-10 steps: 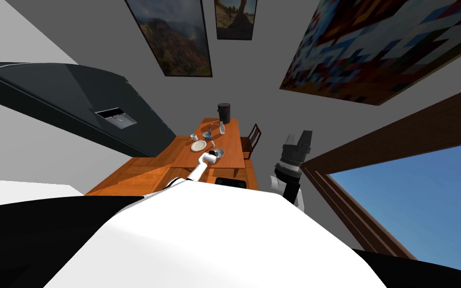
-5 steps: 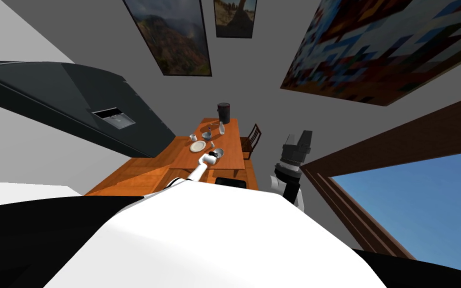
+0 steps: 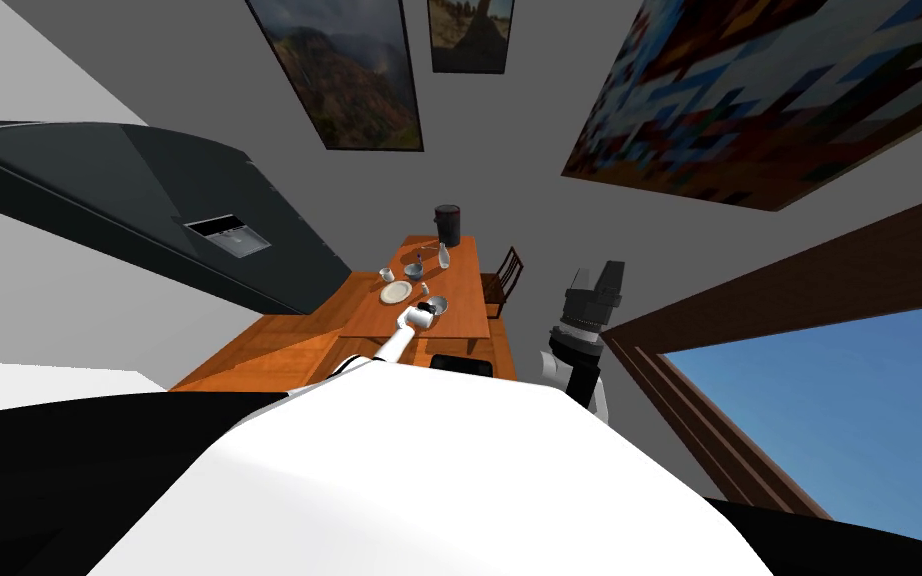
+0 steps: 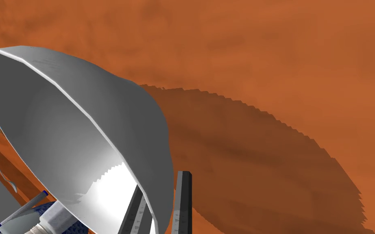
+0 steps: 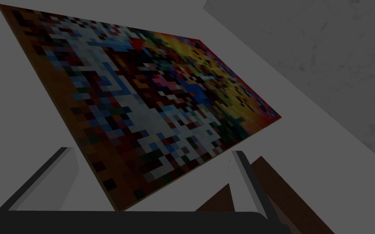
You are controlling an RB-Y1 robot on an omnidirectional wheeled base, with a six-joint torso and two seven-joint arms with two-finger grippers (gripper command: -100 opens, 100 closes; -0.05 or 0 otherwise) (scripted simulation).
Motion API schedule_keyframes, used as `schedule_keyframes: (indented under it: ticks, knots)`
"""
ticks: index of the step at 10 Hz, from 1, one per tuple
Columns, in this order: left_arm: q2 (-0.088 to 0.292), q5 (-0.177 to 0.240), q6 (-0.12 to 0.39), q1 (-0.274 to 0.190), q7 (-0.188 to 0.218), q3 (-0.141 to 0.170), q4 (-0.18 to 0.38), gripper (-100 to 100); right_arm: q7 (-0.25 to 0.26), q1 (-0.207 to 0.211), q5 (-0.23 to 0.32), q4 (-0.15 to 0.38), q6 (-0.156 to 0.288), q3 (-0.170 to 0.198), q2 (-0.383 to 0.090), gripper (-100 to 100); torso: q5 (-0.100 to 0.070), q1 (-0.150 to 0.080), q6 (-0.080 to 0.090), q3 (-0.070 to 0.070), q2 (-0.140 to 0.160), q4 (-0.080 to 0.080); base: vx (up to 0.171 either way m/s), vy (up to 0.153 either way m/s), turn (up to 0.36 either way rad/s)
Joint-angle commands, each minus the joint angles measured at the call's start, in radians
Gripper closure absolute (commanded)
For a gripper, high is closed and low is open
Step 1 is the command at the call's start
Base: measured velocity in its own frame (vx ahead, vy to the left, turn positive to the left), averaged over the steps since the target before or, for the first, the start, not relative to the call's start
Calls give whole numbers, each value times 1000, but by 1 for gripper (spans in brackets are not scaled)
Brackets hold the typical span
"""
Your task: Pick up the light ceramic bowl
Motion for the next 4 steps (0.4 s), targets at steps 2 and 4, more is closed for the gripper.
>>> schedule_keyframes:
  ticks: [2, 4]
  knots:
    - [3, 3, 52, -3, 2, -6, -46, 100, 0, 0, 0, 0, 0, 0, 0, 0, 0, 0, 0, 1, 2, 0, -65, 3, 13]
    - [3, 4, 43, -3, 1, -5, -38, 0, 0, 0, 0, 0, 0, 0, 0, 0, 0, 0, 0, 0, 1, 0, -16, 0, 1]
